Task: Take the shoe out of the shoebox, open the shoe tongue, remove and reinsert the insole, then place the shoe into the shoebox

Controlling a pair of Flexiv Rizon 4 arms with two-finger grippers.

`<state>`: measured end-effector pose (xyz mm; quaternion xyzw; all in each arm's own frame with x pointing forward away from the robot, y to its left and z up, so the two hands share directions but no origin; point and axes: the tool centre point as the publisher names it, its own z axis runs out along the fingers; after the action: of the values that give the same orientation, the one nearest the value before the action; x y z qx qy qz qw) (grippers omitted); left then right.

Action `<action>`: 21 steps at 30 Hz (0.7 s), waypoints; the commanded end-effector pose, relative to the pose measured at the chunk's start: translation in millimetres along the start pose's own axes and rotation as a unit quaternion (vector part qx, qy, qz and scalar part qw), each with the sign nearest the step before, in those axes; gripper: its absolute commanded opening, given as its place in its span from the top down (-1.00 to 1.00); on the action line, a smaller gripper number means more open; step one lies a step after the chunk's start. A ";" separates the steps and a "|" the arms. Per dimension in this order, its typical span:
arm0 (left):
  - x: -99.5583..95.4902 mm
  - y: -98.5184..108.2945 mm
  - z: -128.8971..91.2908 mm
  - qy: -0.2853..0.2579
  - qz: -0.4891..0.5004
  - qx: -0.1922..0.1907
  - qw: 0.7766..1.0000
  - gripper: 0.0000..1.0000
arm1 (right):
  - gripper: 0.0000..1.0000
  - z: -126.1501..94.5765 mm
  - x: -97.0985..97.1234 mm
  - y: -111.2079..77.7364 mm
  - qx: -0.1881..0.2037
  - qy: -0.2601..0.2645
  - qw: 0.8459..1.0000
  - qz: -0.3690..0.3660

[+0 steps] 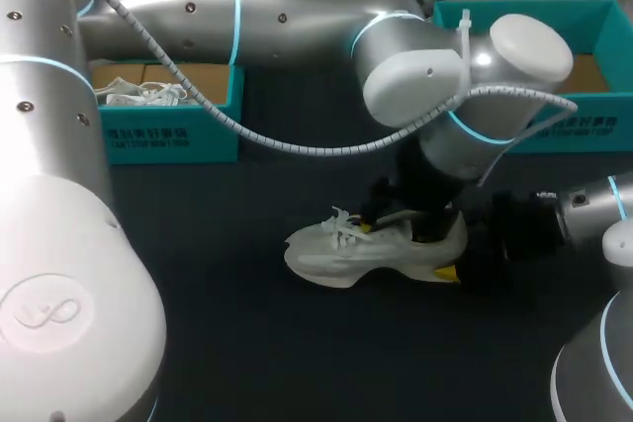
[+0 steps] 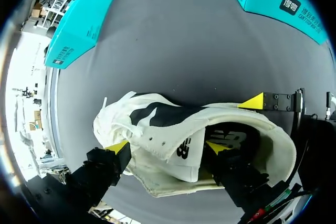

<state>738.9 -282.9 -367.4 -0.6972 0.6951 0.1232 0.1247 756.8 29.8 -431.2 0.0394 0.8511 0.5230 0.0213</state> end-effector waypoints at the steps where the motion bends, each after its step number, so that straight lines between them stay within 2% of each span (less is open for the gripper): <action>1: -3.8 2.8 0.1 0.000 -0.003 0.003 1.000 1.00 | 1.00 2.2 1.2 -1.3 0.001 -0.001 1.000 0.000; 10: -25.4 10.2 -15.3 0.018 0.008 0.010 1.000 1.00 | 1.00 2.2 1.2 -1.3 0.001 -0.001 1.000 0.000; 21: -73.3 13.3 -33.3 0.063 0.002 0.018 0.998 1.00 | 1.00 2.2 1.2 -1.3 0.001 -0.001 1.000 0.000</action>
<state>726.4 -251.7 -322.0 -0.6948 0.7015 0.0987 0.1238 756.7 29.8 -431.2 0.0393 0.8511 0.5231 0.0213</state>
